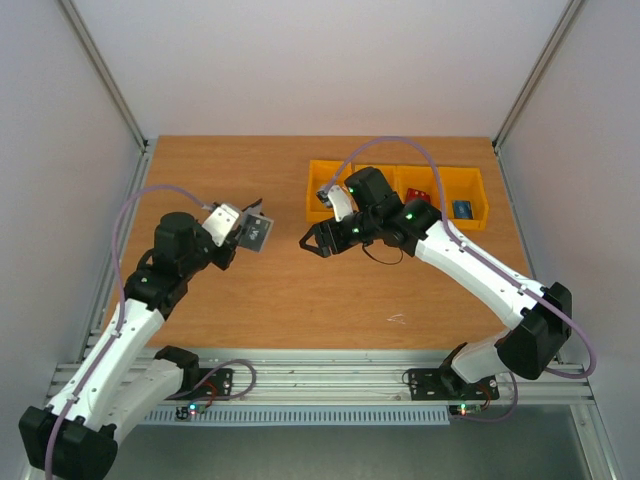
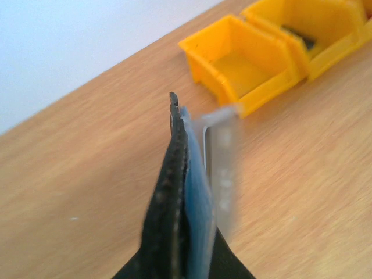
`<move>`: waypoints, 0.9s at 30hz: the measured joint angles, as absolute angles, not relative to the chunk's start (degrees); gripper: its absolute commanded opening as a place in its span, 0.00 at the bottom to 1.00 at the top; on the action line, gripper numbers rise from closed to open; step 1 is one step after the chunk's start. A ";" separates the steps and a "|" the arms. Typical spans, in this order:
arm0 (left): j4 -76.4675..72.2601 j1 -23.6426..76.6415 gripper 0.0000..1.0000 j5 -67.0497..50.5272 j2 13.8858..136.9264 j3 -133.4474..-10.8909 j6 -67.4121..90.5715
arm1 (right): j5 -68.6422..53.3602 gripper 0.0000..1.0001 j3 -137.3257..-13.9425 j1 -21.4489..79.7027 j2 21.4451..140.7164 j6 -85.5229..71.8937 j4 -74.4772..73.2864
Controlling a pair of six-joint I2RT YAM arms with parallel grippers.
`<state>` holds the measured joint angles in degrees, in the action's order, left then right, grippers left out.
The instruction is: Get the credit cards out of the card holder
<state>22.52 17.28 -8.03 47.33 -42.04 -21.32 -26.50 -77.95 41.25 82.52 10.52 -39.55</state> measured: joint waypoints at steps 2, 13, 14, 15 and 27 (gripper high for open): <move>23.51 17.76 0.00 -5.58 47.24 -42.37 -25.56 | -27.22 0.68 -77.95 41.34 82.41 10.66 -38.98; 23.35 16.67 0.00 -29.76 42.46 -46.94 -6.26 | -31.92 0.96 -77.69 41.74 79.61 12.12 -35.83; 22.24 16.60 0.00 -32.14 42.33 -47.03 -3.99 | -31.90 0.98 -77.71 41.74 78.32 12.64 -36.12; 20.38 16.40 0.00 -35.77 42.35 -47.07 -0.49 | -31.88 0.98 -77.69 41.74 76.84 13.10 -36.51; -3.44 16.10 0.00 -57.23 42.39 -47.11 23.27 | -36.03 0.99 -80.75 41.74 70.67 17.04 -39.86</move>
<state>-3.44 16.10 -57.23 42.39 -47.11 23.27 -36.03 -80.75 41.74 70.67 17.04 -39.86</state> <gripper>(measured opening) 0.041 0.985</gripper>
